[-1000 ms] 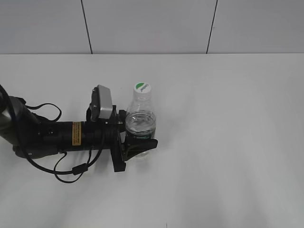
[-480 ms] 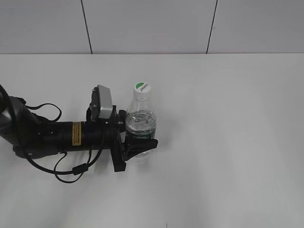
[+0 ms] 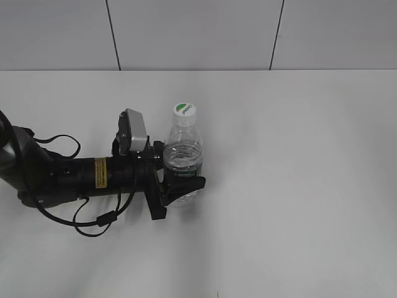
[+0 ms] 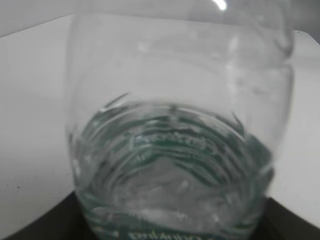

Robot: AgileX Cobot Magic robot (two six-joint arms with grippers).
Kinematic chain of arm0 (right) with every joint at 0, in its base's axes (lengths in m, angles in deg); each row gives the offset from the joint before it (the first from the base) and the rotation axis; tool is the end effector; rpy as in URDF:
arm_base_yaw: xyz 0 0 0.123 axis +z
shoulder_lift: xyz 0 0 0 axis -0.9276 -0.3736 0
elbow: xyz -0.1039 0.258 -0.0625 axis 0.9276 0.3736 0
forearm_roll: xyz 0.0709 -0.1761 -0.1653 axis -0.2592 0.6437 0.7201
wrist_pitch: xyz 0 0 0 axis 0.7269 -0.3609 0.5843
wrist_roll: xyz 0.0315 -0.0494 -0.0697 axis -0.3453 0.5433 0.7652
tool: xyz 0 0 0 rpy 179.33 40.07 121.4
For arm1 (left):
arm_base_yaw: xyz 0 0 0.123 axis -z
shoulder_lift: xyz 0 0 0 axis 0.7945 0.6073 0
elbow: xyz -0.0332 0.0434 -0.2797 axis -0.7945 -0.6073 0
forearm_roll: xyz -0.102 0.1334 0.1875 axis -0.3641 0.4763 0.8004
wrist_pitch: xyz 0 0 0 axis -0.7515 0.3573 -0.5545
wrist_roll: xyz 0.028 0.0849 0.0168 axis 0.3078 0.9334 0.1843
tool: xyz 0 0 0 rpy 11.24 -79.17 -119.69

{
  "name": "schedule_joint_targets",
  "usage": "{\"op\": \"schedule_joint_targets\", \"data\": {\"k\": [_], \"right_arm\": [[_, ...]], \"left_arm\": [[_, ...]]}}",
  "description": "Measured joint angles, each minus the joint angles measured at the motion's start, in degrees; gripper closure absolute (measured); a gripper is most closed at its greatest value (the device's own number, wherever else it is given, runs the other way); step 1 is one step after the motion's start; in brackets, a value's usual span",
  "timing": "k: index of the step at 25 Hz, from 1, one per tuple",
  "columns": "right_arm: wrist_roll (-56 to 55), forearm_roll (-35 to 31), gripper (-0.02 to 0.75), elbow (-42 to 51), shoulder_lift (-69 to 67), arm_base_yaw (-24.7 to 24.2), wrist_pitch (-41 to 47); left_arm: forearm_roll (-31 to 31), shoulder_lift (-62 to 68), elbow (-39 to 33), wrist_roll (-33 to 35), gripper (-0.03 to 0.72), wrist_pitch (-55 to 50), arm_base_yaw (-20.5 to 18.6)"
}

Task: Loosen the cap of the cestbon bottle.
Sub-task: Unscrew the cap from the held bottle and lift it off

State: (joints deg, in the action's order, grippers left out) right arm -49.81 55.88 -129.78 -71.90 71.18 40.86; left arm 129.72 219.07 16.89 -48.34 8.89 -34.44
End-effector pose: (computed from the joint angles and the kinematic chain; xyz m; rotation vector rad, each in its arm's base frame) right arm 0.1674 0.0109 0.3859 -0.3330 2.1932 -0.0795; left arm 0.3090 -0.1810 0.0490 1.1391 1.5220 -0.9752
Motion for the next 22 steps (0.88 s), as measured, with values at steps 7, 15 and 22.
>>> {"op": "schedule_joint_targets", "data": {"k": [7, 15, 22], "right_arm": [[0.1, -2.3, 0.153, -16.6, -20.6, 0.0, 5.3], [0.7, -3.7, 0.153, -23.5, -36.5, 0.3, 6.9], [1.4, -1.9, 0.153, -25.1, -43.6, 6.6, 8.5]], "left_arm": [[-0.6, 0.0, 0.0, 0.0, 0.276, -0.1, 0.0], [-0.7, 0.0, 0.0, 0.0, 0.276, -0.1, 0.0], [-0.9, 0.0, 0.0, 0.0, 0.276, 0.0, 0.0]]}}
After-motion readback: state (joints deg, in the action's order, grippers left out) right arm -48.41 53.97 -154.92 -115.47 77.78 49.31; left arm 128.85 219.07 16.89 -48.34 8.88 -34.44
